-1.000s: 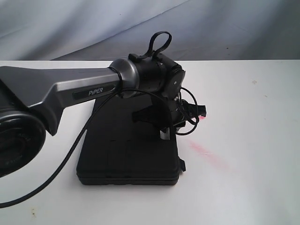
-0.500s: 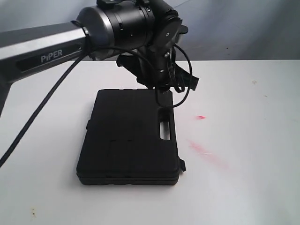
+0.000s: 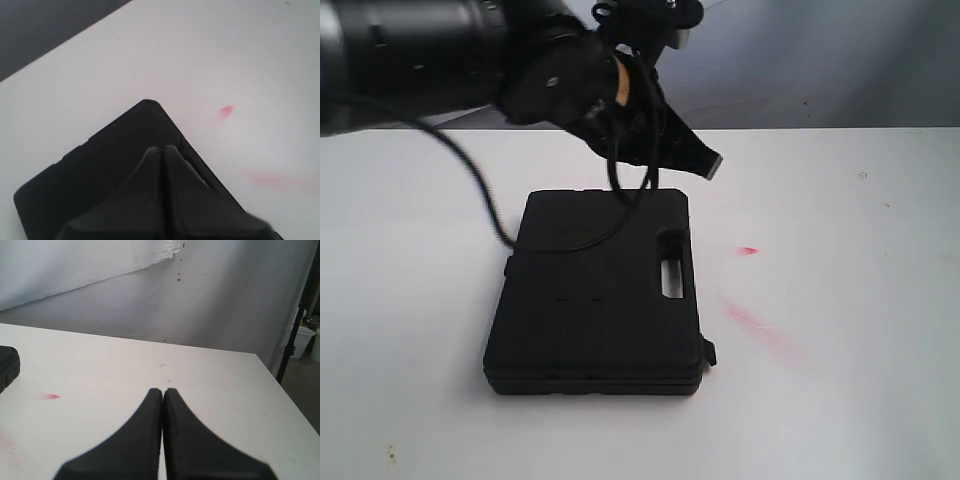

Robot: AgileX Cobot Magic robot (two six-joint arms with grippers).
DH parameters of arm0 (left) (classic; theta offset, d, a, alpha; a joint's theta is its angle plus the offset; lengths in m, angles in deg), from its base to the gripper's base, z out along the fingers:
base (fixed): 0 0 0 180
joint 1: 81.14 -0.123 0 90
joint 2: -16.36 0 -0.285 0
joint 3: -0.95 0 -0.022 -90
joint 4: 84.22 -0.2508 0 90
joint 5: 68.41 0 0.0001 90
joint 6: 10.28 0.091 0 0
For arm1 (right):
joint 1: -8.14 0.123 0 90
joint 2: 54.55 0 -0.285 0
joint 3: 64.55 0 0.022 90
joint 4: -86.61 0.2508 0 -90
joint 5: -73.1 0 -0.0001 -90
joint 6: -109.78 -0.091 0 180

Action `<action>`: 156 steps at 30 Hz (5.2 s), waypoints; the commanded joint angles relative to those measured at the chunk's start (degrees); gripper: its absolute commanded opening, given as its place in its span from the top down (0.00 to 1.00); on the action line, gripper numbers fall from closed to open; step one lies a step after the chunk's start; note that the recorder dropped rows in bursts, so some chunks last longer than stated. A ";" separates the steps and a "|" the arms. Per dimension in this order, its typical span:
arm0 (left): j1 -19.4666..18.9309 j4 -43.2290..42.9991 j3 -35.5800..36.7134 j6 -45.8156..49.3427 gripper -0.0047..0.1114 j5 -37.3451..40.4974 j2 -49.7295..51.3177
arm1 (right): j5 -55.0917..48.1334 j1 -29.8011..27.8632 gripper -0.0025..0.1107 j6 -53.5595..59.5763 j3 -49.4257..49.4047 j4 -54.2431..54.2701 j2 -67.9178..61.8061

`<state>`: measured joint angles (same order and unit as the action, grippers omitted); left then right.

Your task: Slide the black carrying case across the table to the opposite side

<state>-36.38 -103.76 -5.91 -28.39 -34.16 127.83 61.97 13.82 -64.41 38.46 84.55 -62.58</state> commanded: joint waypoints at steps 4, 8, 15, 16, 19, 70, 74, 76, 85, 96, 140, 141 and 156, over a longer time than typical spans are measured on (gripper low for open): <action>-0.03 -8.76 19.28 0.78 0.96 -17.60 -18.49 | -0.02 -0.38 0.98 -0.34 -0.22 0.21 0.24; -1.17 -12.05 26.06 0.78 0.96 -19.33 -26.27 | -0.02 -0.38 0.98 -0.34 -0.22 0.21 0.24; -5.39 -13.88 34.56 0.46 0.96 -18.75 -38.35 | -0.02 -0.38 0.98 -0.34 -0.22 0.21 0.24; -5.68 -13.88 35.82 0.46 0.96 -18.64 -39.79 | -0.02 -0.38 0.98 -0.34 -0.22 0.21 0.24; -6.00 -14.00 38.83 0.46 0.96 -18.14 -42.98 | -0.02 -0.38 0.98 -0.34 -0.22 0.21 0.24; -42.17 22.52 76.00 24.12 0.96 -17.71 -103.68 | -0.02 -0.38 0.98 -0.34 -0.22 0.21 0.24; -42.17 22.90 79.53 24.12 0.96 -21.15 -103.68 | -0.02 -0.38 0.98 -0.34 -0.22 0.21 0.24; -42.17 23.75 81.47 24.12 0.96 -23.87 -103.68 | -0.02 -0.38 0.98 -0.34 -0.22 0.21 0.24; -42.17 25.61 84.08 24.12 0.96 -29.52 -103.68 | -0.02 -0.38 0.98 -0.34 -0.22 0.21 0.24; -42.17 24.81 84.08 24.12 0.96 -19.78 -103.68 | -0.02 -0.38 0.98 -0.34 -0.22 0.21 0.24; -42.17 14.46 84.08 15.64 0.96 -15.97 -103.68 | -0.02 -0.38 0.98 -0.34 -0.22 0.21 0.24; -42.17 14.46 84.08 15.64 0.96 -15.97 -103.68 | -0.02 -0.38 0.98 -0.34 -0.22 0.21 0.24; -42.17 14.46 84.08 15.64 0.96 -15.97 -103.68 | 14.26 -0.38 0.98 0.07 -0.22 0.56 0.24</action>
<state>-78.44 -89.20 77.89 -12.33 -50.02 24.36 65.21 13.82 -63.65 38.44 83.20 -62.50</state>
